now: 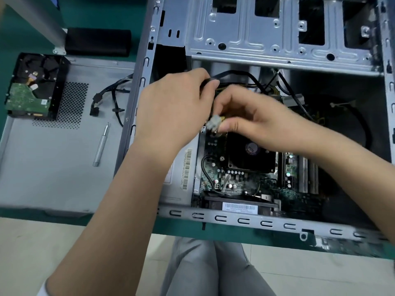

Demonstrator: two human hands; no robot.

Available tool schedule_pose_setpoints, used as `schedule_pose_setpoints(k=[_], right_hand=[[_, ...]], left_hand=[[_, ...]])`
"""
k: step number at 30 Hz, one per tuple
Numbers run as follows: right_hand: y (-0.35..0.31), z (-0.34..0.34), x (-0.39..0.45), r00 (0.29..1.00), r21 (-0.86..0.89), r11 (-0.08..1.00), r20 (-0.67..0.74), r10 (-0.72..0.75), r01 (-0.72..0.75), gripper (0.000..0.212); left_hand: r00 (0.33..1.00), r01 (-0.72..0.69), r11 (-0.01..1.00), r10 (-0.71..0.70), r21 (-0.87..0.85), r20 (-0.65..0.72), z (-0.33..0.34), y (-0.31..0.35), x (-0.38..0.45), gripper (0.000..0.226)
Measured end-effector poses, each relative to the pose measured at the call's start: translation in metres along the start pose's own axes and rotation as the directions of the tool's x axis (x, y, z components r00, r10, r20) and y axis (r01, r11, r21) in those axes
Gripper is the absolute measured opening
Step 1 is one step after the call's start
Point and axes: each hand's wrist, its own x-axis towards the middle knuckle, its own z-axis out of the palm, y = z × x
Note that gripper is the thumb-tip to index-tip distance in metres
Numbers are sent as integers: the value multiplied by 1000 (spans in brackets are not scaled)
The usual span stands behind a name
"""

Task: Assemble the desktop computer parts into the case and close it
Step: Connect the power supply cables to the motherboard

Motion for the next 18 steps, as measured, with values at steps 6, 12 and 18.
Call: schedule_pose_setpoints(k=[6,12,18], right_hand=[[-5,10,-6,994,102,994,100,31,-42,15],[3,16,-13,969,-390,906,236,-71,162,9],[3,28,-15,920,-581,758,388,-60,295,9]], left_hand=[[1000,9,1000,-9,-4,10,-1,-1,1,34],[1000,14,1000,-14,-18,27,-1,0,0,33],[1000,19,1000,-18,-15,22,-1,1,0,34]])
